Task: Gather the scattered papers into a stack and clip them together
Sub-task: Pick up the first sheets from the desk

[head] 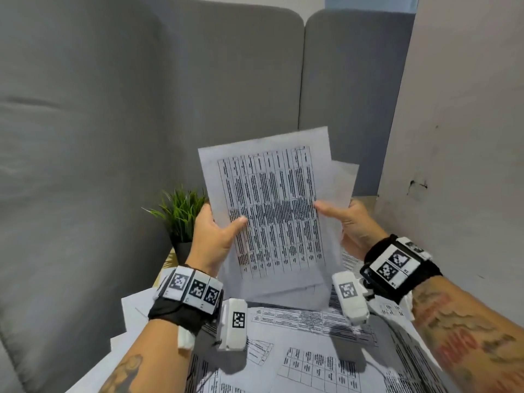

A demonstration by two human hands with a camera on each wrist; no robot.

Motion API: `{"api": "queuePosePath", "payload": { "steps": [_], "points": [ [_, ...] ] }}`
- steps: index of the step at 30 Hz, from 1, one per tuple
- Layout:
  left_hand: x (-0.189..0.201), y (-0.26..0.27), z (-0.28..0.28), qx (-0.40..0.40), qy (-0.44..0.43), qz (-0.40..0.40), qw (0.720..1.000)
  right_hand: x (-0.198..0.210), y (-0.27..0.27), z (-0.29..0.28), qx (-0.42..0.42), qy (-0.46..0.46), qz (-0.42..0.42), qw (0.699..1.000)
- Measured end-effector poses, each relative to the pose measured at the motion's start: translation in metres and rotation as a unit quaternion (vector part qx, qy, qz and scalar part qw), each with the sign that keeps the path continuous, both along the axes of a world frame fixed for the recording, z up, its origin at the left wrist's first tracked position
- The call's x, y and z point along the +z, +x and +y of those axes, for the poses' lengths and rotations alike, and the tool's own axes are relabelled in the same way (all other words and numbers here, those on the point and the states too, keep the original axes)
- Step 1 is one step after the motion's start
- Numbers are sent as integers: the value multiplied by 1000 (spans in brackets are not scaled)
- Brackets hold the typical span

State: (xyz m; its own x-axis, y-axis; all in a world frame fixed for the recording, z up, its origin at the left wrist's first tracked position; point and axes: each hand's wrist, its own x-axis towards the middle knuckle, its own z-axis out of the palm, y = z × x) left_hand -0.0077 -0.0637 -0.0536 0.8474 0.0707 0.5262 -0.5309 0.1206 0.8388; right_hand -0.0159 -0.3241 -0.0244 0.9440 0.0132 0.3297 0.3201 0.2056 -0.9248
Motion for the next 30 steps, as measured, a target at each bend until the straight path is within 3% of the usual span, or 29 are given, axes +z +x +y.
{"api": "queuePosePath", "payload": {
  "steps": [4, 7, 9, 13, 15, 17, 19, 24, 29, 30],
  "points": [
    [-15, 4, 3, -102, 29, 48, 993, -26, -4, 4, 24, -97, 23, 995],
    [-19, 7, 4, -112, 71, 84, 988, -24, -1, 3, -7, -55, 14, 998],
    [-20, 9, 5, -106, 103, 98, 984, -16, 2, 2, -9, -38, 7, 999],
    [-22, 12, 6, -73, 175, 116, 975, -17, 14, 4, 9, -105, 60, 993],
    [-23, 17, 11, -26, 154, 133, 979, -17, 22, -2, 11, -125, 109, 986],
    [-23, 21, 20, 13, 105, 159, 982, -17, 31, -14, -60, -149, 160, 974],
    [-25, 27, 30, 33, 87, 179, 979, -26, 46, -33, -148, -240, 213, 935],
    [-33, 32, 35, 43, 78, 199, 976, -50, 82, -58, -178, -479, 304, 804],
    [-40, 32, 30, 6, 64, 201, 977, -55, 102, -43, -149, -563, 333, 742],
    [-41, 34, 30, 5, 64, 204, 977, -53, 104, -39, -139, -601, 327, 716]
  ]
}}
